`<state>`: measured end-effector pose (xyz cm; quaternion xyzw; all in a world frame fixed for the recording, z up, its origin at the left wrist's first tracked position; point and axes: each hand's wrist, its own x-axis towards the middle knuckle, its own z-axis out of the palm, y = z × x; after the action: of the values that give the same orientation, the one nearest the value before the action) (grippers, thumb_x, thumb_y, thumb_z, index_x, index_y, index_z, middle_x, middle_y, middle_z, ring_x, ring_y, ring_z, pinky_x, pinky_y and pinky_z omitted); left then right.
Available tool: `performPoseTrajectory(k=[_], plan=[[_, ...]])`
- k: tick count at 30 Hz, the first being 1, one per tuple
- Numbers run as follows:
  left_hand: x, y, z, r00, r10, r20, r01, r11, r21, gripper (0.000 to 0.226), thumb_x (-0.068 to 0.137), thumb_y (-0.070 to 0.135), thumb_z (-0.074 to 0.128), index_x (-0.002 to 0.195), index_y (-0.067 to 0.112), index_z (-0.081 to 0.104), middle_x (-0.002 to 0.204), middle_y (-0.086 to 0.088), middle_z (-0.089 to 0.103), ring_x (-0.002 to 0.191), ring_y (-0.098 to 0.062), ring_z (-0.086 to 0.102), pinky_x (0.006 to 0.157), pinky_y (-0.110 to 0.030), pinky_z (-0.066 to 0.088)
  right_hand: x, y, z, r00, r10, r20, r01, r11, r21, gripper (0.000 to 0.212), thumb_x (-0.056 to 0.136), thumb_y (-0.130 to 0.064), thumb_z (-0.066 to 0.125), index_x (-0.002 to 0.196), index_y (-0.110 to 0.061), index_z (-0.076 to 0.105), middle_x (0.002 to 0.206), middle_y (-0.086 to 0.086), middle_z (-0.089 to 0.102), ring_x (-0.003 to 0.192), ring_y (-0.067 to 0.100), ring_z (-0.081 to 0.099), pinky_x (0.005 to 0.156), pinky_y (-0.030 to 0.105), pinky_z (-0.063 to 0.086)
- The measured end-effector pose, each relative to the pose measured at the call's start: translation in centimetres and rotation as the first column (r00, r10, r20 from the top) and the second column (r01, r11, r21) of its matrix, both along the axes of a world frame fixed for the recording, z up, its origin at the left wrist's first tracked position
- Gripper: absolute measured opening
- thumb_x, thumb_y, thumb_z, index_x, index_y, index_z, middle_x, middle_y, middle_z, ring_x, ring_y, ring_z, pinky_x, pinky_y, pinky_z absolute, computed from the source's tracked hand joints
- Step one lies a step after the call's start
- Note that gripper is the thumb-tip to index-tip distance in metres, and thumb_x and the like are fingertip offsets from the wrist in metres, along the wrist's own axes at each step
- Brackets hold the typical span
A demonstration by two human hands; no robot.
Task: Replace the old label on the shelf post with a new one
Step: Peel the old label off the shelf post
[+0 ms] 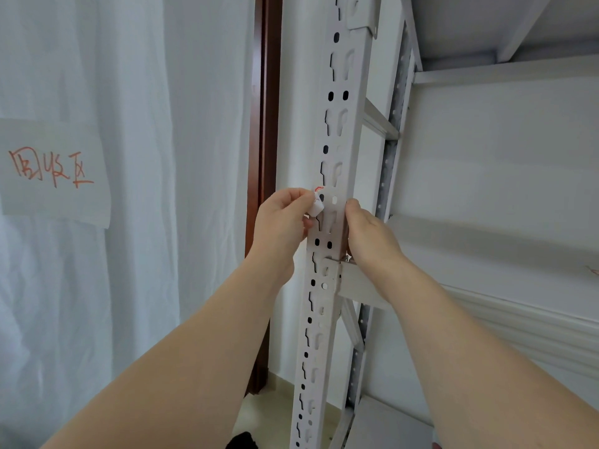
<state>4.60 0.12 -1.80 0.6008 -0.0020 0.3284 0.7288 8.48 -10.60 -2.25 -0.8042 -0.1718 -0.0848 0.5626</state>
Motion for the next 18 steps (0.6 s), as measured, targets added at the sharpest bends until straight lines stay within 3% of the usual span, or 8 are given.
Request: performPoseTrajectory(k=[3,7,18], plan=[[0.4,0.1,-0.2,0.989,0.145,-0.008,-0.142,0.977,0.161,0.021,0.082,0.029,0.068,0.075,0.01,0.065,0.067,0.002,0.06,0.058,-0.012,0.052,0.071,-0.034,0.051,-0.2,0.1,0.0,1.0,0.006,-0.011,-0.005,1.0,0.007,0.045,0.096,-0.049,0.022,0.067,-0.024,0.046,0.074,-0.004,0.051,0.088,0.027,0.05,0.099,0.05,0.045],[0.7,0.2,-0.2,0.957,0.287,0.043,-0.283,0.89,0.358,0.022,0.082,0.022,0.064,0.073,0.002,0.063,0.064,-0.005,0.057,0.06,-0.017,0.05,0.064,-0.033,0.047,-0.4,0.0,0.1,1.0,0.0,-0.015,0.0,1.0,0.011,0.045,0.097,-0.049,0.022,0.068,-0.025,0.046,0.074,-0.006,0.049,0.089,0.027,0.049,0.103,0.052,0.044],[0.7,1.1,-0.6,0.999,0.038,-0.003,-0.037,0.988,0.152,0.011,0.088,0.008,0.059,0.078,0.007,0.053,0.063,-0.001,0.052,0.061,-0.015,0.047,0.073,-0.034,0.047,-0.4,0.0,0.1,1.0,-0.01,-0.011,0.01,1.0,0.002,0.046,0.099,-0.048,0.021,0.067,-0.025,0.043,0.074,-0.005,0.047,0.088,0.026,0.047,0.102,0.052,0.043]])
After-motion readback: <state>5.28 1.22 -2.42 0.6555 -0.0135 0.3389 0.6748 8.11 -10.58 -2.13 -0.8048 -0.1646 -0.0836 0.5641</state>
